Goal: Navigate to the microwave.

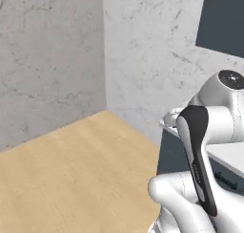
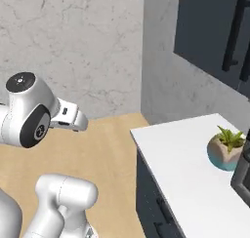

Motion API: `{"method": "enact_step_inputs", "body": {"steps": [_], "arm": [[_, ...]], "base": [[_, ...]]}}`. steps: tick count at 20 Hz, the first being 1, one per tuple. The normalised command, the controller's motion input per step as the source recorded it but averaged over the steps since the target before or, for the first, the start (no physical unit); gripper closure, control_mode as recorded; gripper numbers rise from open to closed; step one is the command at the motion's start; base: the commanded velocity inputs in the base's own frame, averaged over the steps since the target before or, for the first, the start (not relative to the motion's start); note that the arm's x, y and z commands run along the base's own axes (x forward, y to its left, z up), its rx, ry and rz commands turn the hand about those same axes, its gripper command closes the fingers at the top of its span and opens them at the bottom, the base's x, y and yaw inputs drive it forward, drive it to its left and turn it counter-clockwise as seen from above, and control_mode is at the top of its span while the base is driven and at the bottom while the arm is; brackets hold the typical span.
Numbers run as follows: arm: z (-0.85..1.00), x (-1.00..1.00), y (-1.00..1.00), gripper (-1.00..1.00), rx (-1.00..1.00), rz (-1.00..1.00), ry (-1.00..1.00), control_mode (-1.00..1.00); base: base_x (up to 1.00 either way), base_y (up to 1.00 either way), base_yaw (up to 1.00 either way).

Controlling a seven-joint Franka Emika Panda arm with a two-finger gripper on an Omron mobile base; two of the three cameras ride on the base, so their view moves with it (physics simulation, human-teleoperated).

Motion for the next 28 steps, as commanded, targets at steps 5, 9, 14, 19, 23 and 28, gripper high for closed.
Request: {"method": "enact_step_inputs", "body": {"steps": [5, 9, 14, 19, 23, 28], "arm": [[0.00, 0.00, 0.00, -1.00, 0.00, 0.00, 0.00, 1.00], [0.00, 0.00, 0.00, -1.00, 0.00, 0.00, 0.00, 1.00], [0.00, 0.00, 0.00, -1.00, 0.00, 0.00, 0.00, 1.00], [0.00, 0.00, 0.00, -1.00, 0.00, 0.00, 0.00, 1.00], [0.00, 0.00, 0.00, -1.00, 0.00, 0.00, 0.00, 1.00], [0.00, 0.00, 0.00, -1.00, 0.00, 0.00, 0.00, 1.00]], "base": [[0.00, 0.00, 1.00], [0.00, 0.00, 1.00], [0.00, 0.00, 1.00], [0.00, 0.00, 1.00], [0.00, 0.00, 1.00], [0.00, 0.00, 1.00]]}}
